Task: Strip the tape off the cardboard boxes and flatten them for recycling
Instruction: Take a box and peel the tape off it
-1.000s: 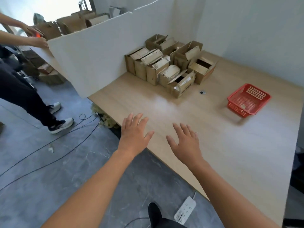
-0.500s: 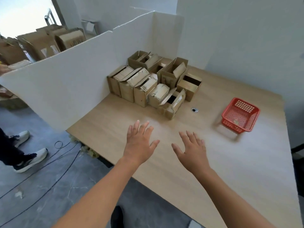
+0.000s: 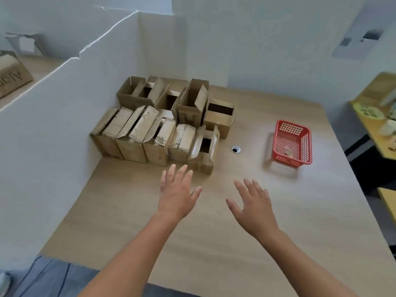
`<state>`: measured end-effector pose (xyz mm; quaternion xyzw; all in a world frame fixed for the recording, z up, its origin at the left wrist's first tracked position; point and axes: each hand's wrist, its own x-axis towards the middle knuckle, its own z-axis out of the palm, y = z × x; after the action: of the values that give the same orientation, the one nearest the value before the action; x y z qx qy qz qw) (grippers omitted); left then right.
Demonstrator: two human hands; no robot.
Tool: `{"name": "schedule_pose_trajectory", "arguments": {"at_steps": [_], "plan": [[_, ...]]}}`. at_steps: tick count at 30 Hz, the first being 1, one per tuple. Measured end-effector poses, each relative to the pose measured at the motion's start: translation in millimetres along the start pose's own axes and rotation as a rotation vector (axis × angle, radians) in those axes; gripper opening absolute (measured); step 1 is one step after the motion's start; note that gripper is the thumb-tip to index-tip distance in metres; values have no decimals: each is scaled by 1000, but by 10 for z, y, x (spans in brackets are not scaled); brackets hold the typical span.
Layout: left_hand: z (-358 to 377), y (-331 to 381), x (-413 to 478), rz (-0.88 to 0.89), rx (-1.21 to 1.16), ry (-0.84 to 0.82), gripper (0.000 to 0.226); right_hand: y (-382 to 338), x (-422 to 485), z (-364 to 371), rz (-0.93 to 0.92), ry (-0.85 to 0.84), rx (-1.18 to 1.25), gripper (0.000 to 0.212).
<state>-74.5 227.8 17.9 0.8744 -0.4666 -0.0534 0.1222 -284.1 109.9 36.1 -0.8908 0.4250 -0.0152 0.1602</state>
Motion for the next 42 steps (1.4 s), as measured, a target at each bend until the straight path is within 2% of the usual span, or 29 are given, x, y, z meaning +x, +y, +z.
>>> {"name": "schedule_pose_trajectory", "arguments": {"at_steps": [11,18,24,29,35,39,42], "plan": [[628,-185,1624,-11,180,-91,65,99,1837,637,22,-60,53,76],[946,-273,1776,88,186,-104,54,71,2268,1004,7,-207,152,78],[1112,-332,1472,105,64,-192,60,102,1966,1074,26,-317,251,79],[1135,-373,1142,136,51,-176,61,-56,1640,1080,71,-287,250,69],[1095,-506,537,169,-152,-320,61,-218,879,1114,186,-245,287,54],[1039,-536,150,155,-427,-379,49,-329,374,1173,253,-229,292,52],[1028,-562,-35,113,-569,-384,29,-384,83,1199,318,-207,330,56]]}}
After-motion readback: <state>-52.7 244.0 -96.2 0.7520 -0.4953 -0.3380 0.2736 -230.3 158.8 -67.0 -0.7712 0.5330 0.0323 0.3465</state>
